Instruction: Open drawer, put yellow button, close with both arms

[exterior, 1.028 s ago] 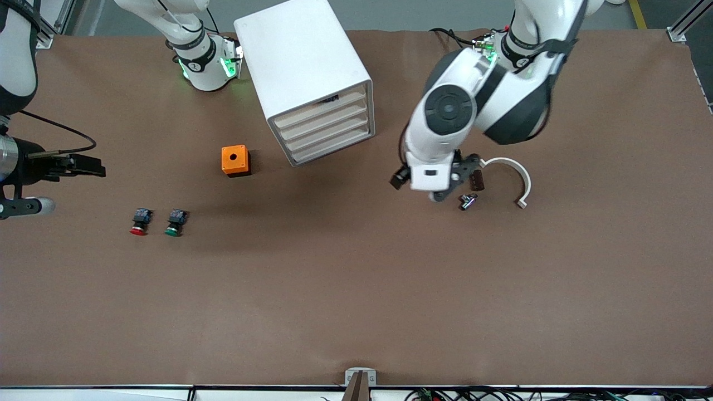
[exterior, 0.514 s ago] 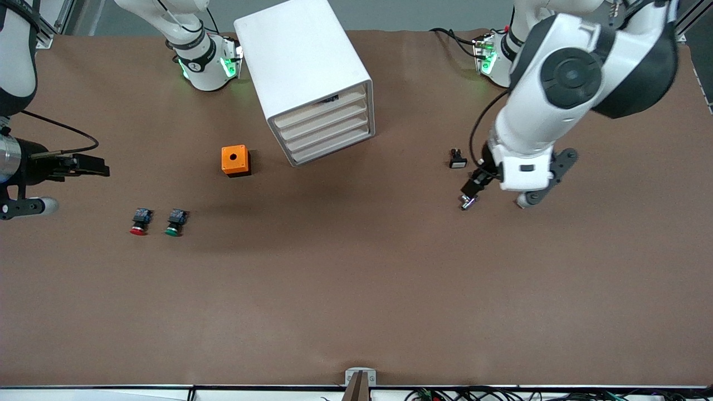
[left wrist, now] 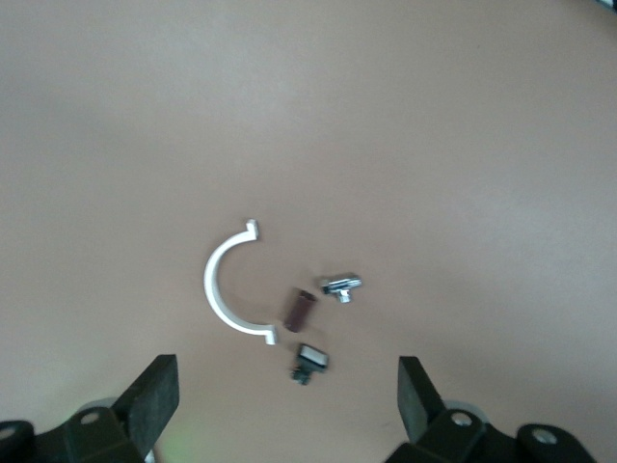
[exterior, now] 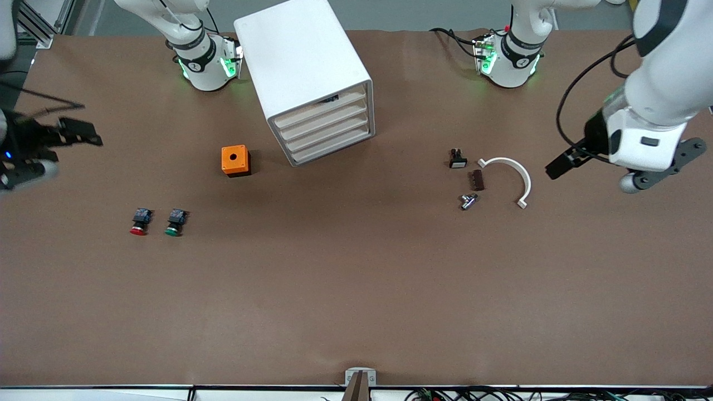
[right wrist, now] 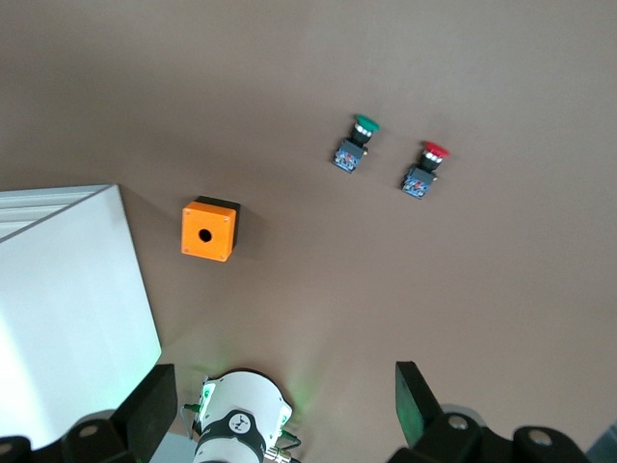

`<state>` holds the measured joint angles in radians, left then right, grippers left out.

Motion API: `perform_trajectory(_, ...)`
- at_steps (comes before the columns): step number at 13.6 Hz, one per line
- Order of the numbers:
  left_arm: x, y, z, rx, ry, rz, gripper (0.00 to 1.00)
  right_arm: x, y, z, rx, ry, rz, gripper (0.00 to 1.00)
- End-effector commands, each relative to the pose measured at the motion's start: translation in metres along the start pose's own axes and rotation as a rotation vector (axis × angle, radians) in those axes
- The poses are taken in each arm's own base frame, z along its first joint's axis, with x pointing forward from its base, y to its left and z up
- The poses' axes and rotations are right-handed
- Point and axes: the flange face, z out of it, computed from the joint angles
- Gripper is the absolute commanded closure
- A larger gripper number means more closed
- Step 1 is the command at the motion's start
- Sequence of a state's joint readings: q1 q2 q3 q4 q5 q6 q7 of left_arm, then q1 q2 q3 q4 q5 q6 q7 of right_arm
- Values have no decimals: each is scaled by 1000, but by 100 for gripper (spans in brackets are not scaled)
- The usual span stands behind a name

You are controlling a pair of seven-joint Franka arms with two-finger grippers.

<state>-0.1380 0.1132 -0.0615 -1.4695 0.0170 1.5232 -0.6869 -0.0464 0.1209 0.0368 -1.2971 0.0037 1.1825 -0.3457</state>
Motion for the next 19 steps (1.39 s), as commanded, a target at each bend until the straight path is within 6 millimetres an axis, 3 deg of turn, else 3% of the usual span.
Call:
perform_trajectory(1,-1,-28,-15,20,8,71,0,-119,-97,-83,-84,130,-55,0)
perform_trajectory(2,8,-44,-18,15,10,133,0,-134,-127,-84,-91,88,-81,0)
perform_trajectory(3,15,-59,-22,10,10,213,0,-133,-151,-81,-92,58,-119,0)
perform_trajectory(4,16,-65,-22,7,7,277,0,-127,-163,-77,-92,43,-154,0)
perform_trajectory(5,16,-75,-28,4,16,292,0,-108,-163,-60,-81,-10,-161,0)
perform_trajectory(6,13,-80,-29,5,16,301,0,-76,-146,-41,-55,-52,-164,0)
perform_trajectory(7,8,-83,-33,3,22,316,0,-56,-134,-35,-57,-48,-156,0)
perform_trajectory(10,1,-89,-38,3,30,387,0,-32,-133,-63,-113,181,-160,0)
perform_trajectory(11,-2,-91,-40,3,31,391,0,-29,-126,-60,-113,178,-149,0)
perform_trajectory(16,-15,-94,-33,16,0,417,0,-36,-49,-45,-76,132,-4,0)
perform_trajectory(19,-21,-89,-28,22,-11,462,0,-18,-28,-29,-64,115,15,0)
